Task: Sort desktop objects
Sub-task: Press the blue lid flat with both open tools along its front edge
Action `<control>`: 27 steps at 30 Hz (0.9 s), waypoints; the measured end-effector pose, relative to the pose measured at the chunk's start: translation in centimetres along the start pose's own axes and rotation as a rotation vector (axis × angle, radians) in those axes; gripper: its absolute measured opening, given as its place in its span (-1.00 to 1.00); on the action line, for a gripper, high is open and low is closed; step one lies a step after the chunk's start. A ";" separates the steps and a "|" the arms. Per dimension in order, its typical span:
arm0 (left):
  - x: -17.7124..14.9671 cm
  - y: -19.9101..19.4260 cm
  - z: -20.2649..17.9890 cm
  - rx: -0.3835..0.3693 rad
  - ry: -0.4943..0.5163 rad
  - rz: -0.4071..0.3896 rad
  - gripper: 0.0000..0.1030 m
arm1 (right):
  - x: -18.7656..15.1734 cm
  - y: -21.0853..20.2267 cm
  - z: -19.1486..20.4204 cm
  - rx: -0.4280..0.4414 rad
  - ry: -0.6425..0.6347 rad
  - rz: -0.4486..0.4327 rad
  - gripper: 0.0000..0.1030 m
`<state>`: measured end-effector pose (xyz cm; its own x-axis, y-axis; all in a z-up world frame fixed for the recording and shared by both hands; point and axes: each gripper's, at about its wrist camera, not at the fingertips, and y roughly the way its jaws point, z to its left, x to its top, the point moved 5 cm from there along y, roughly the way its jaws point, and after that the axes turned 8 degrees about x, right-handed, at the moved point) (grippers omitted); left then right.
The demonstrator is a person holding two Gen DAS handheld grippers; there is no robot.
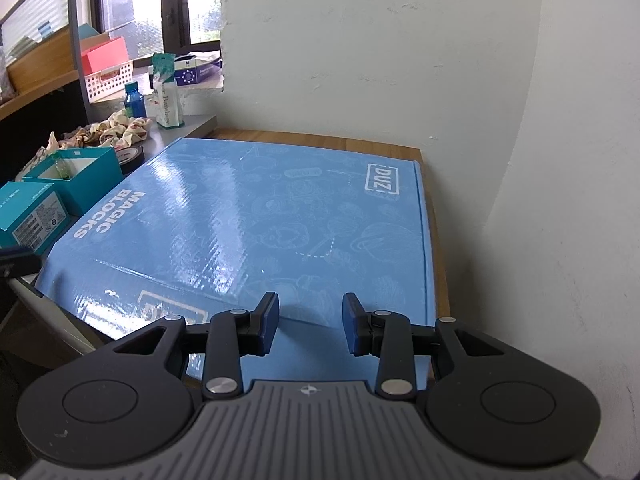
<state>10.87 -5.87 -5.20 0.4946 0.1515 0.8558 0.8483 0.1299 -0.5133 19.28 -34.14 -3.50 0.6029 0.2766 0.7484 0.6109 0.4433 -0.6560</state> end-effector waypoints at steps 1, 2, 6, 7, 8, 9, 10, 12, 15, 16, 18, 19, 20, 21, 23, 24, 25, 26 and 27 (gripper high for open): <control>0.3 0.3 0.0 -0.002 -0.004 0.003 -0.49 | -0.2 -0.3 -0.1 -0.002 0.004 -0.004 -0.23; 0.5 0.6 0.0 -0.004 -0.008 0.006 -0.49 | -0.3 -0.6 -0.2 -0.005 0.009 -0.008 -0.22; 1.3 1.6 -0.9 -0.011 0.018 0.001 -0.49 | -1.1 -2.2 -1.1 -0.022 0.030 -0.033 -0.10; 1.3 1.8 -1.2 -0.018 0.024 0.002 -0.49 | -1.3 -2.6 -1.4 -0.030 0.035 -0.039 -0.10; 1.4 2.0 -1.4 -0.019 0.029 0.004 -0.49 | -1.5 -3.0 -1.7 -0.037 0.039 -0.044 -0.10; 1.4 2.3 -1.7 -0.019 0.035 0.010 -0.49 | -1.8 -3.4 -2.0 -0.044 0.044 -0.049 -0.10; 1.3 2.6 -2.0 -0.023 0.040 0.017 -0.49 | -2.0 -3.7 -2.4 -0.051 0.050 -0.053 -0.10; 1.3 2.9 -2.4 -0.025 0.050 0.022 -0.49 | -2.6 -4.5 -3.1 -0.065 0.064 -0.059 -0.10; 1.3 3.1 -3.2 -0.026 0.082 0.018 -0.49 | -3.8 -5.6 -4.2 -0.065 0.087 -0.071 -0.10; 1.3 3.2 -3.3 -0.024 0.085 0.019 -0.49 | -4.3 -5.8 -4.5 -0.065 0.093 -0.071 -0.10; 1.2 3.3 -3.5 -0.018 0.090 0.023 -0.49 | -5.2 -6.1 -5.2 -0.065 0.110 -0.063 -0.10; 1.2 3.3 -3.5 -0.013 0.094 0.023 -0.49 | -5.8 -6.1 -5.5 -0.065 0.120 -0.055 -0.10; 1.2 3.3 -3.5 -0.008 0.098 0.024 -0.49 | -6.2 -6.0 -5.8 -0.064 0.128 -0.051 -0.10; 1.2 3.3 -3.6 -0.004 0.102 0.024 -0.49 | -6.7 -6.0 -6.0 -0.061 0.134 -0.048 -0.10; 1.1 3.2 -3.7 0.009 0.119 0.023 -0.49 | -7.7 -6.0 -6.4 -0.059 0.150 -0.049 -0.09; 1.1 3.2 -3.8 0.015 0.128 0.026 -0.49 | -8.1 -5.9 -6.6 -0.057 0.163 -0.057 -0.09; 1.0 3.2 -3.9 0.022 0.136 0.029 -0.49 | -8.5 -5.8 -6.8 -0.054 0.177 -0.066 -0.10; 1.0 3.2 -4.0 0.026 0.138 0.032 -0.49 | -8.9 -5.8 -7.0 -0.052 0.190 -0.074 -0.09; 1.1 3.2 -4.0 0.031 0.134 0.038 -0.49 | -9.2 -5.7 -7.3 -0.049 0.204 -0.083 -0.09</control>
<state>14.88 -9.21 -5.68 0.5485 0.0252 0.8358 0.8235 0.1568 -0.5452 13.96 -45.42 -7.39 0.6379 0.0609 0.7677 0.6837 0.4139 -0.6010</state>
